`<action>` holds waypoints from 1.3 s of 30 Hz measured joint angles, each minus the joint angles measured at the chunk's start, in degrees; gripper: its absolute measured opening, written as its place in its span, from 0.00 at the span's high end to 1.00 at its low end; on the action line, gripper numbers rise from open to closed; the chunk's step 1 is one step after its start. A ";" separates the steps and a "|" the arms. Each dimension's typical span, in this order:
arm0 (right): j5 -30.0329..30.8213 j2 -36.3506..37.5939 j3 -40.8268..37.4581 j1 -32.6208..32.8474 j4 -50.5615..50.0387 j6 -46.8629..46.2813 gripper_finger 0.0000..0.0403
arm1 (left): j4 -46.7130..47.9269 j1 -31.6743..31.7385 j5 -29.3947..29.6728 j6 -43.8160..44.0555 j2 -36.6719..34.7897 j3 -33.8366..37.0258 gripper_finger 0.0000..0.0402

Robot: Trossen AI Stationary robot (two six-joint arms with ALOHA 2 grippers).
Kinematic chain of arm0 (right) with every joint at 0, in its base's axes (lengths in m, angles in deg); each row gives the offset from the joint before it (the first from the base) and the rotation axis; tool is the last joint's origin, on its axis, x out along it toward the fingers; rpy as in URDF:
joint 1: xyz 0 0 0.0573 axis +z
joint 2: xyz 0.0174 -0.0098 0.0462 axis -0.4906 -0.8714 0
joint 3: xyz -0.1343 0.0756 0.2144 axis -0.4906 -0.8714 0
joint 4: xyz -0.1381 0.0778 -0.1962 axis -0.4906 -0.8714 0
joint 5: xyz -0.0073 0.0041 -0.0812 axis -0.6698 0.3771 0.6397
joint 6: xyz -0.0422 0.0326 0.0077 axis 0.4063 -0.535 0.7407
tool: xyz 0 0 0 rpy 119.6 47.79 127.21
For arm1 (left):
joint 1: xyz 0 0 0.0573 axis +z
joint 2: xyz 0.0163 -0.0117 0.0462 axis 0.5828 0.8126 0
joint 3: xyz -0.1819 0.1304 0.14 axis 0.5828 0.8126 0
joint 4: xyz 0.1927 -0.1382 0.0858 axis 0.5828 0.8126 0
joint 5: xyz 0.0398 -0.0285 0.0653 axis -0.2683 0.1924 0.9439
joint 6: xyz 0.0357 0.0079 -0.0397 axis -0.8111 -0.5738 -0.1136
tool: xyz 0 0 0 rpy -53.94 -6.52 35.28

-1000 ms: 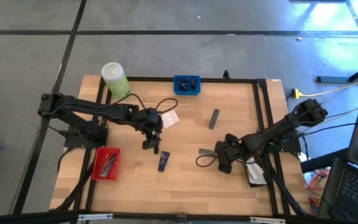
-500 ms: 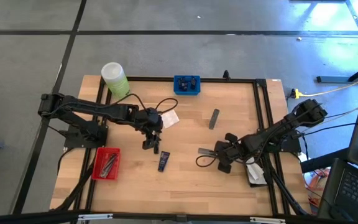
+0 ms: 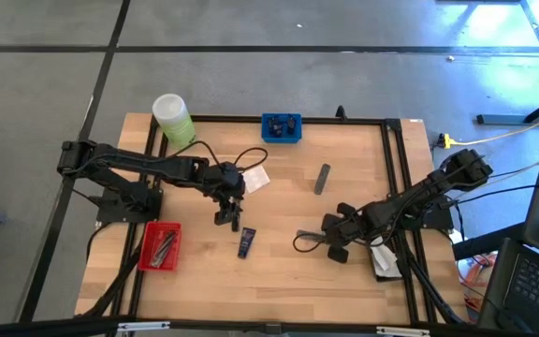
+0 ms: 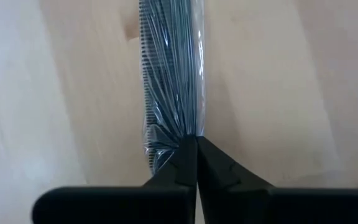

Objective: Pick & Place Travel size toiletries
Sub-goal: Put the black hair comb into the red basket

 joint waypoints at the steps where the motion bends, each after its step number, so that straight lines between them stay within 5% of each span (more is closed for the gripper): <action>1: -0.37 0.04 0.20 0.01 -0.18 0.58 0.99 | 0.00 0.01 0.00 0.00 0.01 0.00 0.54; 39: 0.51 0.74 2.22 0.05 -0.60 2.69 1.00 | -3.20 0.00 -0.33 3.03 0.01 0.02 0.54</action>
